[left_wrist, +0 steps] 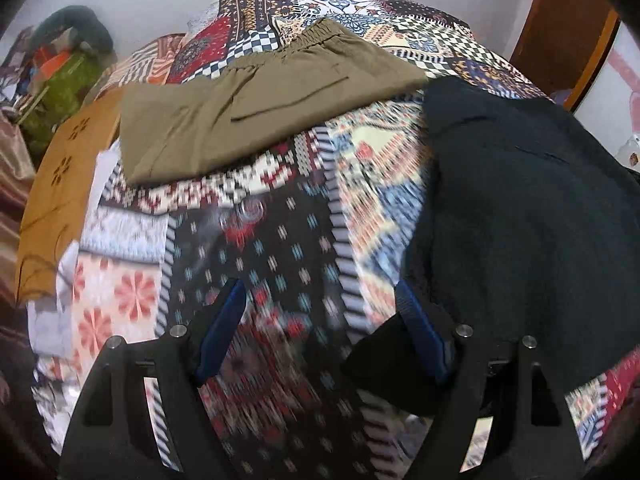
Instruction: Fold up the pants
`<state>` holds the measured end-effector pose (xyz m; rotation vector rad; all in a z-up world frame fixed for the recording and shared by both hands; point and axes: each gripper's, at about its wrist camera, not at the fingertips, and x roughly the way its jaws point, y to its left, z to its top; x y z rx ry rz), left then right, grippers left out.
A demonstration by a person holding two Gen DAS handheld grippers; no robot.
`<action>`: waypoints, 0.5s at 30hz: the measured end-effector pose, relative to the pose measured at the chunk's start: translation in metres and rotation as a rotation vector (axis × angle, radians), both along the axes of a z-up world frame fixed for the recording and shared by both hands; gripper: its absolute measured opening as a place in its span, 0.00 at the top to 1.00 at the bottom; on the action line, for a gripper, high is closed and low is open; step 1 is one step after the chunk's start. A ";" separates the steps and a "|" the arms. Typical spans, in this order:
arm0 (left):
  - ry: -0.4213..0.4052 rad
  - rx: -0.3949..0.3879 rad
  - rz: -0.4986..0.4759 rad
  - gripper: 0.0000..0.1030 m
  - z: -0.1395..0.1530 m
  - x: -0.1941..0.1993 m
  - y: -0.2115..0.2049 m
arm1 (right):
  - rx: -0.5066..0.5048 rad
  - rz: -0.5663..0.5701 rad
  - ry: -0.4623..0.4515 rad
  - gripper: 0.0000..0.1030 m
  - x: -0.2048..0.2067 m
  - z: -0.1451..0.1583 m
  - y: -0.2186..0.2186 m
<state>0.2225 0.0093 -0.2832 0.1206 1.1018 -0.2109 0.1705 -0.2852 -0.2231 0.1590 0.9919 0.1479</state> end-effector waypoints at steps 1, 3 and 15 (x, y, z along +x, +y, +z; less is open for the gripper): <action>0.001 -0.011 0.009 0.25 0.002 -0.010 -0.002 | -0.003 -0.013 -0.009 0.29 -0.004 0.004 -0.004; -0.003 -0.027 0.020 0.25 0.004 -0.023 -0.006 | 0.000 -0.026 -0.026 0.29 -0.011 0.011 -0.010; -0.208 0.033 0.032 0.34 0.073 -0.053 -0.019 | 0.032 0.103 -0.184 0.41 -0.044 0.060 0.018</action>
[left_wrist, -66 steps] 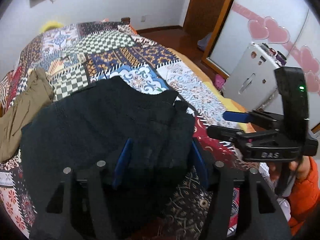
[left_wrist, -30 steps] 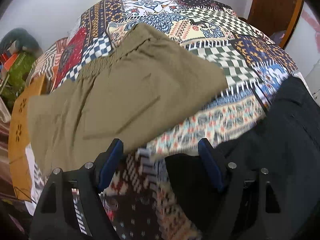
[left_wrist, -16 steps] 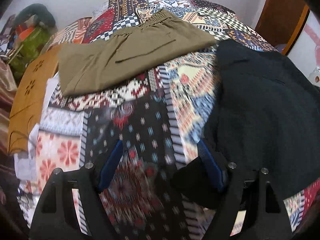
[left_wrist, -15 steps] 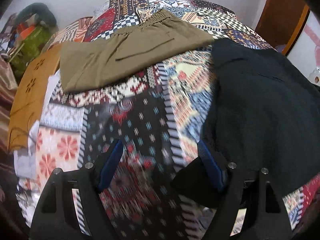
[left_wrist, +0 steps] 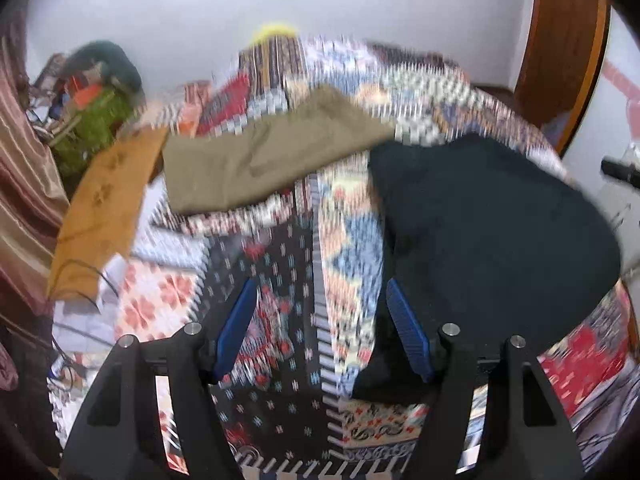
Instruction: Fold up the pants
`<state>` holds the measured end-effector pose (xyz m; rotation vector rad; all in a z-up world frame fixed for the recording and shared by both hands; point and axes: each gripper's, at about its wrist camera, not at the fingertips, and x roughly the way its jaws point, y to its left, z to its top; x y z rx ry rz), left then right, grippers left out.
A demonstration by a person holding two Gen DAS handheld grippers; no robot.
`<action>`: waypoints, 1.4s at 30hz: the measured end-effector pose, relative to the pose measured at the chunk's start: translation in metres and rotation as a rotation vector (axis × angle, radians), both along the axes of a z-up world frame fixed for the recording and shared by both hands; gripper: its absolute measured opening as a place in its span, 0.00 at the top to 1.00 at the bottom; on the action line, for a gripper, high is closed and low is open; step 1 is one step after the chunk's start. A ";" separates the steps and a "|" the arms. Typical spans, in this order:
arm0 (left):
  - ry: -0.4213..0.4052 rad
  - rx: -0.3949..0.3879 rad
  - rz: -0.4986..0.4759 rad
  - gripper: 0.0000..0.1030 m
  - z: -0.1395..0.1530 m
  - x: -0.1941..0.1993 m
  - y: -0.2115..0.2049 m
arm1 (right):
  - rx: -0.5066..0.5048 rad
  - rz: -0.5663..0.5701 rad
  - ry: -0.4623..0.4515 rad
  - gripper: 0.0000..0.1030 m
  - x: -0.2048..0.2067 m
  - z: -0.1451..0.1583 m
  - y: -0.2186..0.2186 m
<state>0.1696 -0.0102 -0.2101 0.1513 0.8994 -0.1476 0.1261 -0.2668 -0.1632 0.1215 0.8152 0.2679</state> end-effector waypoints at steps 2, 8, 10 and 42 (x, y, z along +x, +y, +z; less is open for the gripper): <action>-0.057 -0.031 -0.026 0.36 0.021 0.001 -0.005 | 0.024 0.044 -0.026 0.47 -0.002 0.007 0.014; -0.072 -0.139 -0.148 0.58 0.036 0.012 -0.044 | 0.072 0.165 -0.046 0.53 -0.001 0.011 0.056; -0.050 -0.153 -0.185 0.65 0.029 0.018 -0.060 | 0.072 0.211 -0.038 0.54 0.000 0.006 0.073; 0.053 -0.077 -0.148 0.54 -0.029 -0.017 -0.034 | 0.095 0.122 0.154 0.60 -0.026 -0.045 0.036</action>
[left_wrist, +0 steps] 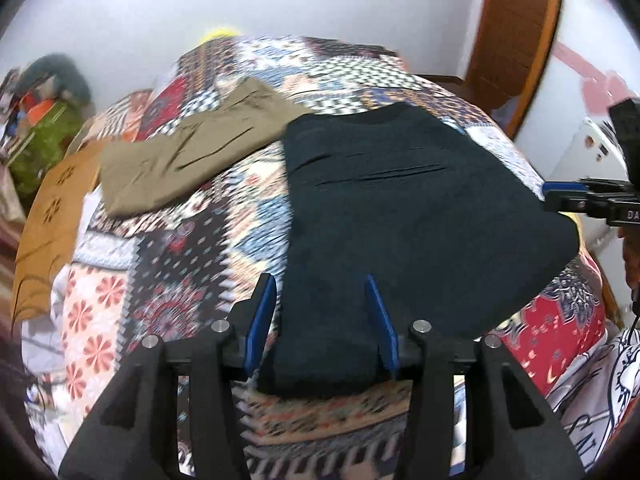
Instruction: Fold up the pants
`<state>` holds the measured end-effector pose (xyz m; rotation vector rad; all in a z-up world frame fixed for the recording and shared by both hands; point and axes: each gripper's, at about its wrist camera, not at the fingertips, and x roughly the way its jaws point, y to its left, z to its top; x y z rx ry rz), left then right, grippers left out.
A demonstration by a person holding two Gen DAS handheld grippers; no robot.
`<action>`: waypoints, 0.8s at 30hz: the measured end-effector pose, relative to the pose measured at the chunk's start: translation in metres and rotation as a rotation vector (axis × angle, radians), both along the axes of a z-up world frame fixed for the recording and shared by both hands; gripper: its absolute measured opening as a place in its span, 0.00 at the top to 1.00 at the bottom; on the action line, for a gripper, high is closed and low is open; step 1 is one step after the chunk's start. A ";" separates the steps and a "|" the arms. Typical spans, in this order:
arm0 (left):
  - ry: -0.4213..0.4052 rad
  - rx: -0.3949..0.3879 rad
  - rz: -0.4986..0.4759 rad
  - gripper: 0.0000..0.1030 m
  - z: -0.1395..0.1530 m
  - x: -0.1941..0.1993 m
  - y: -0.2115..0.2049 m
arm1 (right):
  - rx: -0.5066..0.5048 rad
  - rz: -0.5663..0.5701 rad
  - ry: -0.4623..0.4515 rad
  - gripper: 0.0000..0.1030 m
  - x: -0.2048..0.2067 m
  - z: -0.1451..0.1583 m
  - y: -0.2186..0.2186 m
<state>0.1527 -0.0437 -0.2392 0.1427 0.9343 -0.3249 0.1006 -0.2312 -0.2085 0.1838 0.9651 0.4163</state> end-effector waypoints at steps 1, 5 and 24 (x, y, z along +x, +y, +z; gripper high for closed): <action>0.006 -0.002 0.023 0.53 0.000 0.000 0.008 | -0.017 -0.011 -0.005 0.60 -0.001 0.002 -0.002; -0.016 0.049 0.089 0.53 0.008 0.002 0.026 | -0.076 -0.053 -0.015 0.59 0.001 0.009 -0.011; 0.075 -0.033 0.006 0.26 0.010 0.068 -0.018 | -0.026 -0.052 0.050 0.30 0.042 -0.002 0.011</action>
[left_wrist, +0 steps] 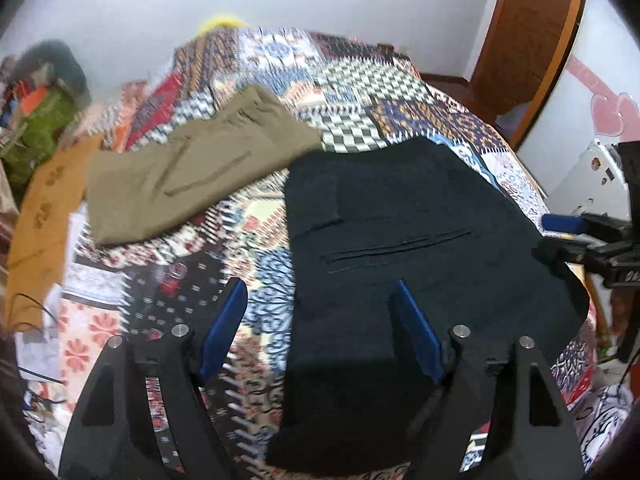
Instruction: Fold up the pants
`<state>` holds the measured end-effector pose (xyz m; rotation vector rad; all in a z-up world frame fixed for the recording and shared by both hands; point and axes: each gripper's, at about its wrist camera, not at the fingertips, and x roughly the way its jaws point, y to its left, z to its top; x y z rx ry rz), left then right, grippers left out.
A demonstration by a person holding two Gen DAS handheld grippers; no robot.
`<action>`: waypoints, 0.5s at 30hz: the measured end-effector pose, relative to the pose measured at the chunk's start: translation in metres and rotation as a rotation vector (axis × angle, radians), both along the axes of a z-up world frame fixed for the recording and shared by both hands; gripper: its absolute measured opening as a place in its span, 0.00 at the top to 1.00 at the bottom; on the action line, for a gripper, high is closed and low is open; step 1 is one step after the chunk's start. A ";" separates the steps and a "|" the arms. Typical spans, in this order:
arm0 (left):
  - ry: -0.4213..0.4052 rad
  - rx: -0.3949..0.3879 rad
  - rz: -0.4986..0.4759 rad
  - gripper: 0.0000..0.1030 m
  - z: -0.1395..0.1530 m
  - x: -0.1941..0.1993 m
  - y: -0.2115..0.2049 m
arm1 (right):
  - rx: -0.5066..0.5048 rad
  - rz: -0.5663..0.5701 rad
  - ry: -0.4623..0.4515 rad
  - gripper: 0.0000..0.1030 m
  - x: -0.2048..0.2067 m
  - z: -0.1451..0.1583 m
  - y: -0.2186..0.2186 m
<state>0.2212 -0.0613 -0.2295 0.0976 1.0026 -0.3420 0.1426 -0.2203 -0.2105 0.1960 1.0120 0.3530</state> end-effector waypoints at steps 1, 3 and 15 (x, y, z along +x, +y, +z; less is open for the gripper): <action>0.019 -0.001 0.002 0.26 -0.005 0.004 -0.001 | 0.006 0.002 0.016 0.30 0.004 -0.004 0.001; 0.043 0.005 -0.005 0.26 -0.013 0.011 -0.004 | 0.030 0.007 0.054 0.29 0.012 -0.014 0.003; 0.203 -0.151 -0.012 0.10 -0.039 0.044 -0.003 | 0.115 0.053 0.132 0.14 0.036 -0.035 0.009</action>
